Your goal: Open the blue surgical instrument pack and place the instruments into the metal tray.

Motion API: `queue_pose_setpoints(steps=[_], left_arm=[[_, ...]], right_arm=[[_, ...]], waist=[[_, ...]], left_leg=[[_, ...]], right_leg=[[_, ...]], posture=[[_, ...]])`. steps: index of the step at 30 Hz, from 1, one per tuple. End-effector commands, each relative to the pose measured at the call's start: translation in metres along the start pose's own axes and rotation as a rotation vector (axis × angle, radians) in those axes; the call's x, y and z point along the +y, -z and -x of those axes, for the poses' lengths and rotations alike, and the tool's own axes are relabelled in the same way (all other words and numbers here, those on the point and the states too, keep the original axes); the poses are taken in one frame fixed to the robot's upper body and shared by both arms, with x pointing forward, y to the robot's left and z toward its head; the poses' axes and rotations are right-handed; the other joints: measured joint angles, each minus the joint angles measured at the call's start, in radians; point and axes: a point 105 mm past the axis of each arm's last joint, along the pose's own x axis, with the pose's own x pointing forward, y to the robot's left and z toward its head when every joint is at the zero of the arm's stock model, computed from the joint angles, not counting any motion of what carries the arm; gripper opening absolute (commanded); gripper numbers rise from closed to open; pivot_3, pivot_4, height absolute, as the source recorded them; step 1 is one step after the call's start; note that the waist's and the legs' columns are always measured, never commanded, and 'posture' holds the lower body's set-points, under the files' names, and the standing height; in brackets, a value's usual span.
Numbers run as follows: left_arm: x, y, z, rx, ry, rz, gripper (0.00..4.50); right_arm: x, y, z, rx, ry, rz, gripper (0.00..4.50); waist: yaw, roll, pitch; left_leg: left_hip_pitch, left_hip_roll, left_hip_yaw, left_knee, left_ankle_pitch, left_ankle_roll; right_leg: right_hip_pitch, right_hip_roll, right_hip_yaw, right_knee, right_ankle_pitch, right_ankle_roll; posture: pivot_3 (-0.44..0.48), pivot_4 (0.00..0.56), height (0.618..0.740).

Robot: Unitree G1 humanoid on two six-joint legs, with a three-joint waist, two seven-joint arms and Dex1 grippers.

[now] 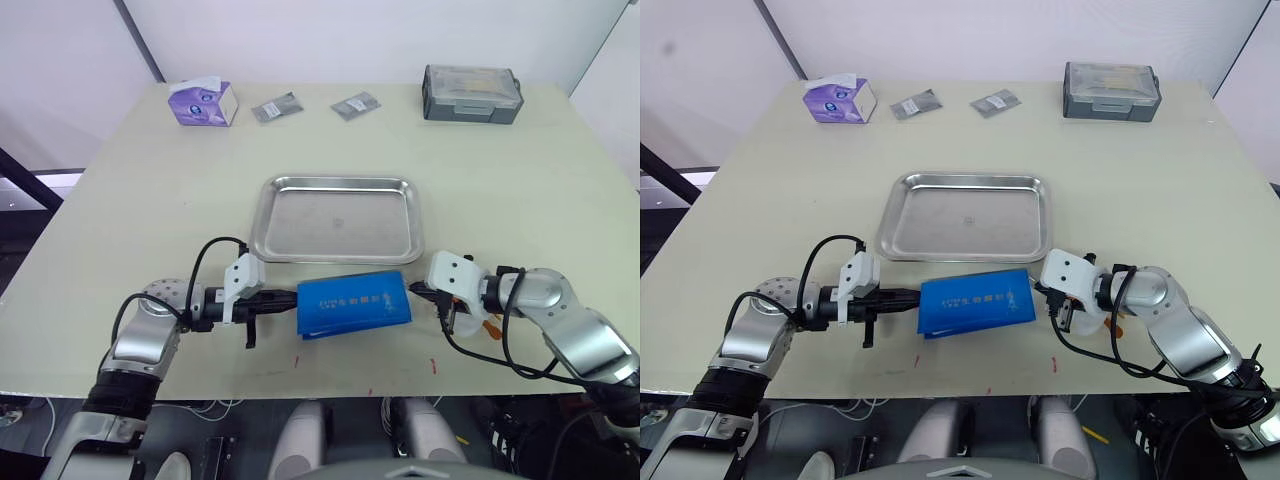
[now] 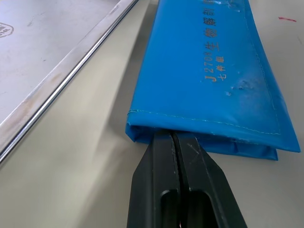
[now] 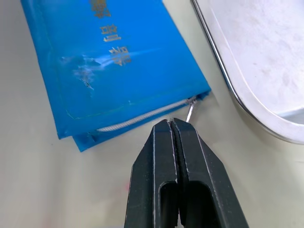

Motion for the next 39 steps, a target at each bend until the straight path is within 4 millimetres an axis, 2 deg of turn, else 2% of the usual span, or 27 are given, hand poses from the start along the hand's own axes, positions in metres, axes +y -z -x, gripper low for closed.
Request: queue_pose_setpoints(steps=[1, 12, 16, 24, 31, 39], left_arm=[[-0.001, 0.0, 0.002, 0.007, -0.006, -0.012, 0.04], [0.001, 0.002, 0.013, 0.025, -0.032, -0.011, 0.04], [0.005, 0.003, 0.026, 0.033, -0.071, 0.0, 0.04], [0.009, 0.003, 0.036, 0.047, -0.11, 0.006, 0.04], [0.008, 0.004, 0.034, 0.048, -0.112, 0.003, 0.04], [0.007, 0.005, 0.042, 0.051, -0.109, 0.009, 0.04]], right_arm=[[0.006, -0.01, -0.003, -0.045, -0.019, 0.007, 0.0], [0.021, -0.023, -0.015, -0.128, -0.078, -0.02, 0.0], [0.026, -0.032, -0.022, -0.16, -0.095, -0.02, 0.0], [0.018, -0.029, -0.03, -0.148, -0.051, 0.013, 0.0], [0.0, -0.02, -0.016, -0.123, 0.022, 0.064, 0.0], [0.002, -0.021, 0.007, -0.152, 0.029, 0.092, 0.0]], waist=[[0.0, 0.0, 0.0], [-0.005, 0.0, 0.0], [-0.006, 0.0, 0.0], [-0.003, 0.0, 0.0], [-0.002, 0.0, 0.0], [-0.001, 0.0, 0.0]], left_leg=[[0.0, 0.0, 0.0, 0.0, 0.0, 0.0], [0.0, 0.001, 0.0, 0.0, 0.0, 0.0], [0.001, 0.001, 0.0, 0.0, 0.0, 0.0], [0.0, 0.001, 0.0, 0.0, 0.0, 0.0], [0.0, 0.001, 0.0, 0.0, 0.0, 0.0], [0.0, 0.001, 0.0, 0.0, 0.0, 0.0]], right_leg=[[0.0, 0.0, 0.0, 0.0, 0.0, 0.0], [0.0, 0.001, 0.0, 0.001, 0.0, 0.0], [0.0, 0.001, 0.0, 0.001, 0.0, -0.001], [0.0, 0.001, 0.0, 0.001, -0.001, -0.001], [-0.001, 0.001, 0.0, 0.001, -0.001, -0.001], [0.0, 0.0, 0.0, 0.001, -0.001, -0.001]], posture=[[0.0, 0.15, 0.734], [0.0, 0.15, 0.734], [0.0, 0.15, 0.734], [0.0, 0.15, 0.734], [0.0, 0.15, 0.734], [0.0, 0.15, 0.734]])
